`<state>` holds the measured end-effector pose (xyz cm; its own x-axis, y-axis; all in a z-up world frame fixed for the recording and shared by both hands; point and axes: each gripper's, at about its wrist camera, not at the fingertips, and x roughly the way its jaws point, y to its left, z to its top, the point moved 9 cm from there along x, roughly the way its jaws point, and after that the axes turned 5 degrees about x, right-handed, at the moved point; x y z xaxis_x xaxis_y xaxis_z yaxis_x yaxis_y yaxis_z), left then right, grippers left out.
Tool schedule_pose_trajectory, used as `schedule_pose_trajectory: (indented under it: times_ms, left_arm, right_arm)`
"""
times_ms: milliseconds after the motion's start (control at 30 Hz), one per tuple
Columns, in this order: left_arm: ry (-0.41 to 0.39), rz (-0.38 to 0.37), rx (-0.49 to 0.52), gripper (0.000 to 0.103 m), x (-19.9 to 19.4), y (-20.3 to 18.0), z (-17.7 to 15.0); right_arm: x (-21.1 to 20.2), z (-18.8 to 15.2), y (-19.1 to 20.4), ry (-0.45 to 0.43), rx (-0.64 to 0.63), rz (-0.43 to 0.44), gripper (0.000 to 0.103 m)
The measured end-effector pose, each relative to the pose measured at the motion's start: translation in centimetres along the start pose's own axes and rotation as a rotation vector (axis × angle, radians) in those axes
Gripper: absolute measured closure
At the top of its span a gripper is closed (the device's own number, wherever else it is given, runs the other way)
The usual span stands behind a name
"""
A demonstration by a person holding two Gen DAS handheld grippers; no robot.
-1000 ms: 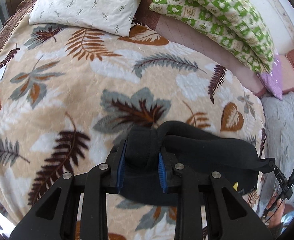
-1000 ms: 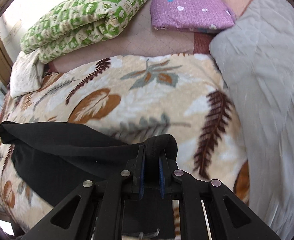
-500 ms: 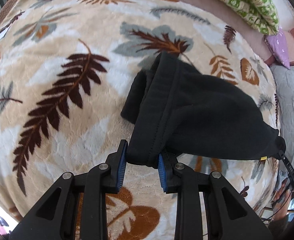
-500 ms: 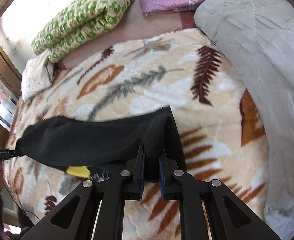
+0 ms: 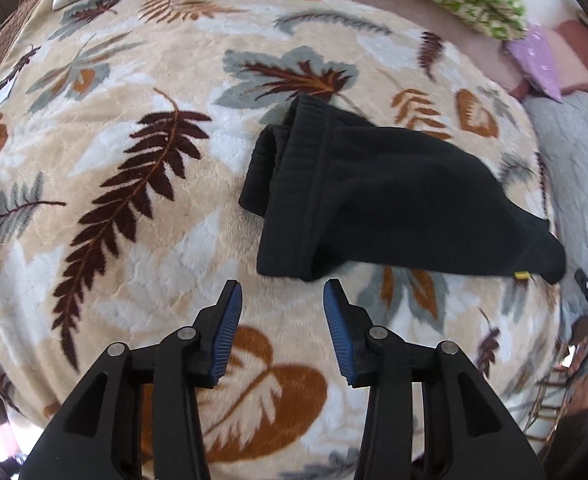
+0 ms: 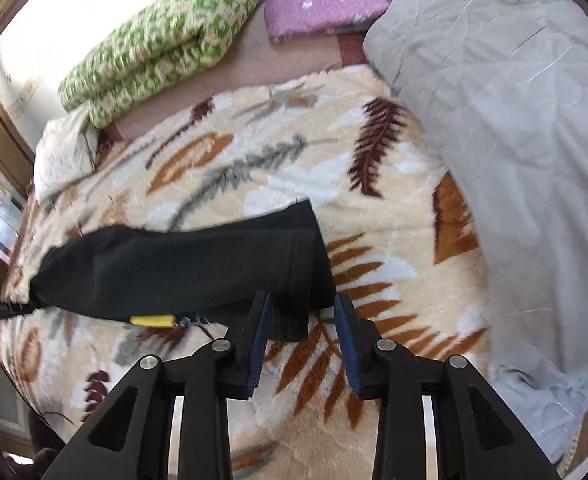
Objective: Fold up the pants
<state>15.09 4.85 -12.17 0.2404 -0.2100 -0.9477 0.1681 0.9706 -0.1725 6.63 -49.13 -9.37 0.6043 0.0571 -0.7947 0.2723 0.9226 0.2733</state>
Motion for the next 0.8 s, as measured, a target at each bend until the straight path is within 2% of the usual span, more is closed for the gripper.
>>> schedule_pose_trajectory:
  times_ms: [100, 167, 200, 233, 300, 400, 567, 633, 700, 800]
  left_arm:
    - [-0.046, 0.008, 0.019, 0.062, -2.5, 0.8, 0.7]
    - [-0.076, 0.001, -0.004, 0.05, -3.5, 1.5, 2.5]
    - [-0.084, 0.003, -0.011, 0.042, -3.7, 1.9, 3.6]
    - [-0.085, 0.007, -0.013, 0.041, -3.5, 2.1, 4.4]
    - [-0.063, -0.005, -0.011, 0.041, -2.5, 2.0, 5.9]
    - [0.013, -0.047, -0.038, 0.041, 0.3, 1.3, 7.6]
    - [0.068, -0.053, -0.056, 0.041, 3.1, 0.4, 8.5]
    - [0.085, -0.081, -0.073, 0.042, 3.7, 0.4, 8.6]
    - [0.109, -0.167, -0.105, 0.042, 4.1, -0.2, 8.6]
    - [0.086, -0.217, -0.097, 0.042, 3.5, -1.1, 8.9]
  right_arm:
    - [-2.4, 1.2, 0.1, -0.043, 0.046, 0.047, 0.055]
    - [-3.4, 1.9, 0.2, -0.065, 0.073, 0.069, 0.048]
    - [-3.7, 2.1, 0.3, -0.067, 0.085, 0.085, 0.047]
    - [-3.8, 2.3, 0.5, -0.068, 0.088, 0.086, 0.047]
    - [-3.5, 2.5, 0.9, -0.058, 0.091, 0.084, 0.047]
    - [-2.8, 2.4, 1.5, -0.052, 0.115, 0.103, 0.047]
    - [-1.4, 2.4, 1.5, -0.033, 0.171, 0.126, 0.047]
    - [-0.9, 2.5, 1.3, -0.023, 0.18, 0.117, 0.047]
    - [-0.5, 2.6, 1.0, -0.016, 0.189, 0.113, 0.047]
    - [0.1, 2.7, 0.6, -0.004, 0.193, 0.097, 0.047]
